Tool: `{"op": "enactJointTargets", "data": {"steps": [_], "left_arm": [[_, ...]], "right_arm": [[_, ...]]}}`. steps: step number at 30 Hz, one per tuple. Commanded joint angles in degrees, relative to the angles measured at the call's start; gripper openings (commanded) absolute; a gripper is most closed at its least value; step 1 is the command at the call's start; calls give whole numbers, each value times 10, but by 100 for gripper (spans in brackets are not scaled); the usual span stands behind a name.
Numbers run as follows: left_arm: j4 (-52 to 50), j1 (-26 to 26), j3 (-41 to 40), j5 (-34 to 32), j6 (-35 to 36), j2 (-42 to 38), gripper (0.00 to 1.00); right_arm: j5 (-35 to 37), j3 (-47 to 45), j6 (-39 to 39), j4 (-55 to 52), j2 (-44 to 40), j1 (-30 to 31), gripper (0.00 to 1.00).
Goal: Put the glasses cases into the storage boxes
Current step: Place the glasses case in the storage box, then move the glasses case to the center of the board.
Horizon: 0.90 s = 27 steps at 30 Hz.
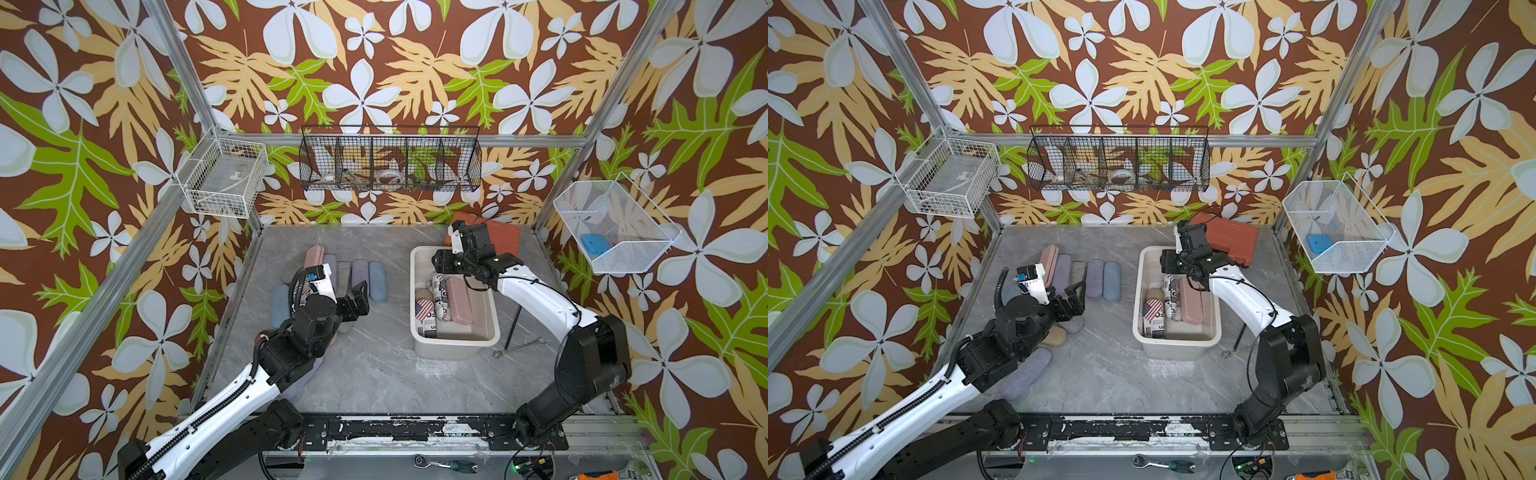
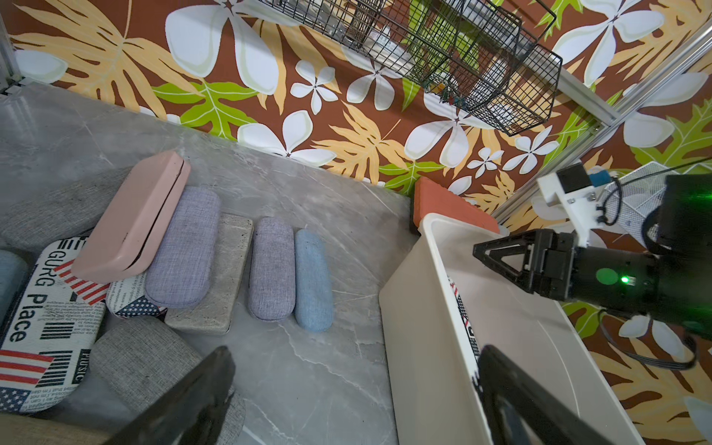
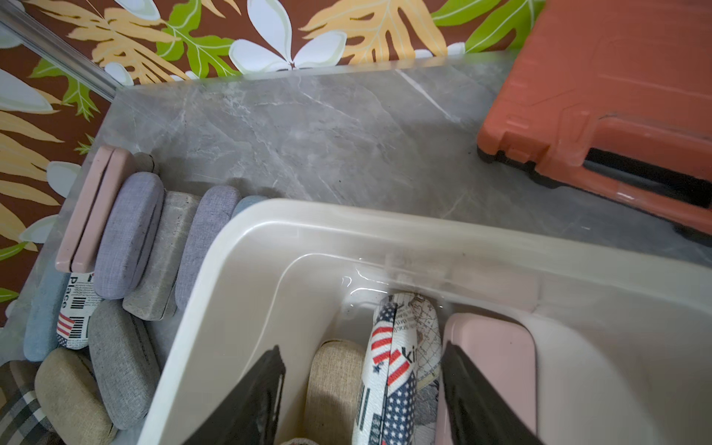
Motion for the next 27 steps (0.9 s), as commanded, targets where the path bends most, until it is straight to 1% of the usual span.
{"op": "enactJointTargets", "data": {"steps": [1,3,8,11,13,15,18,19,23,24,27], "left_arm": [[-28,16,11,-26,13,10,100],[-30,44,8,-14,12,19,100],[-30,136,6,27,17,61,100],[-34,209,21,76,15,106,99],[-46,263,40,126,9,145,96],[-63,288,63,149,11,177,92],[-75,291,77,132,5,209,92],[-72,291,74,136,-2,216,92],[-47,288,45,181,-52,242,86],[-38,279,32,189,-71,247,85],[-32,231,0,134,-118,257,87]], "right_arm": [[4,-13,6,-6,-46,2,65],[2,-35,10,-2,-80,8,65],[22,-97,6,3,-144,37,65],[10,-126,8,14,-172,43,66],[1,-138,10,21,-187,44,66],[-5,-140,7,19,-196,45,67],[-13,-140,0,18,-205,45,68],[-14,-142,-2,20,-208,44,68],[-26,-156,-3,35,-218,44,70],[-33,-158,-4,37,-218,44,70],[-44,-168,-4,47,-220,44,73]]}}
